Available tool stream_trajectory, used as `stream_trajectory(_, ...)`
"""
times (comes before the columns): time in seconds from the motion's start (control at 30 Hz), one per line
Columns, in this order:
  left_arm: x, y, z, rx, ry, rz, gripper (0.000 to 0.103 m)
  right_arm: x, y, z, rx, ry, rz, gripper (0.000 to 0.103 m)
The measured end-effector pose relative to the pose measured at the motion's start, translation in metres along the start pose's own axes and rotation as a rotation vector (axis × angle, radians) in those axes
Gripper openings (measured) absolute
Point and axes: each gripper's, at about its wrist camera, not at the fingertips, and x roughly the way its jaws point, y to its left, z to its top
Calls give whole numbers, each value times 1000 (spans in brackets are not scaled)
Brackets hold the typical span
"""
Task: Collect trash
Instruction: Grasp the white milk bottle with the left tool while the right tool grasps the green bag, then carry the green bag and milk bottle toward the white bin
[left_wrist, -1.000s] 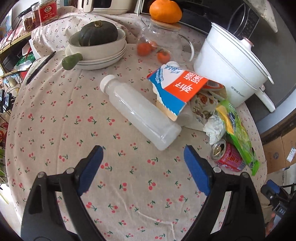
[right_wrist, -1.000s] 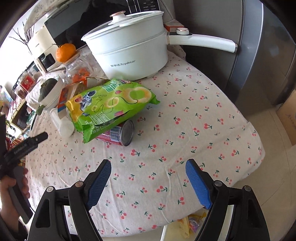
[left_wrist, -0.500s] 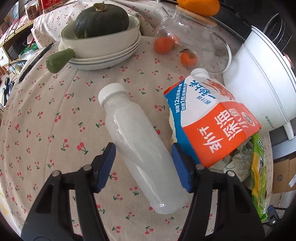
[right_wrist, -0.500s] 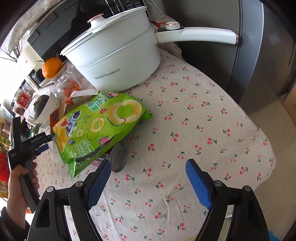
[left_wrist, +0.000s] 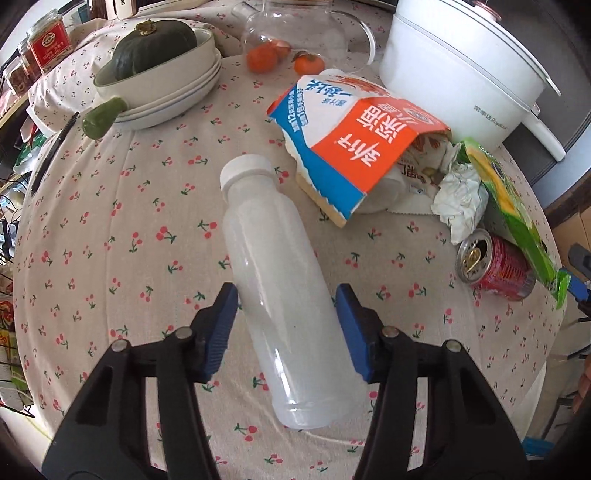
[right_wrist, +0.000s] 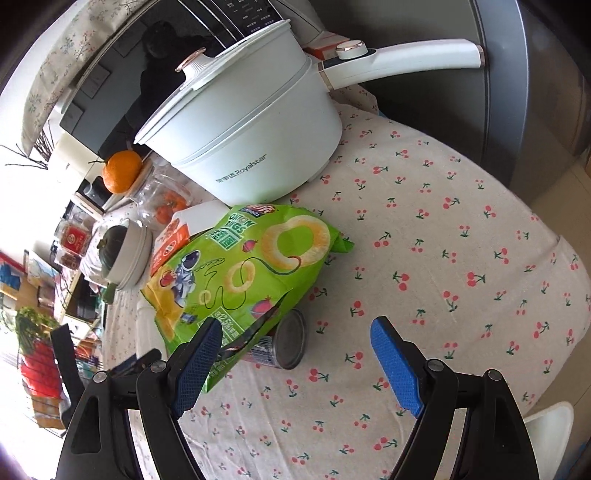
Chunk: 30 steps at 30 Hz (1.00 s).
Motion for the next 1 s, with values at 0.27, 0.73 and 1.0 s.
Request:
stream_trajectory(0.27, 9, 20, -25, -77, 50, -84, 51, 45, -13, 4, 148, 35, 167, 71)
stream_trajectory(0.73, -32, 5, -33, -10, -58, -112, 50, 15, -8, 14, 104, -32, 321, 7)
stream_trajectory(1.0, -63, -11, -53, 48, -102, -165, 50, -48, -2, 2, -18, -97, 274, 7)
